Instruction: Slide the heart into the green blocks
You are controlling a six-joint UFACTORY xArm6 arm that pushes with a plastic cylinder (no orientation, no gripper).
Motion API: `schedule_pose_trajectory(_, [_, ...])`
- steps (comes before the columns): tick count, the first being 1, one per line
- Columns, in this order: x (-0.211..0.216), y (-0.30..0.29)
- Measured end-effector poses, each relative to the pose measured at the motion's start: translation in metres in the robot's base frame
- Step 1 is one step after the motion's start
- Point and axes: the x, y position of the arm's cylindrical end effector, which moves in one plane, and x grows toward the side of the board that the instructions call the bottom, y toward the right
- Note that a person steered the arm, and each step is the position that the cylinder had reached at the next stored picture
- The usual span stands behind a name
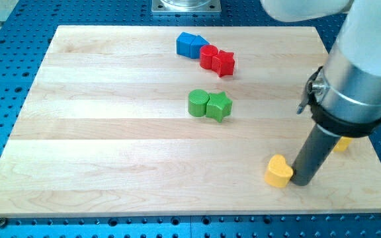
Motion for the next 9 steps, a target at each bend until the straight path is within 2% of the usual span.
schedule_pose_trajectory(2, [-0.009,-0.049])
schedule_pose_trajectory(3, [0.012,-0.016])
schedule_pose_trajectory(4, [0.015,-0.093])
schedule_pose_trajectory(5, [-0.006,-0.120])
schedule_pose_trajectory(7, [-0.058,-0.122])
schedule_pose_trajectory(8, [-0.021,-0.114])
schedule_pose_trajectory(9, [-0.040,-0.092])
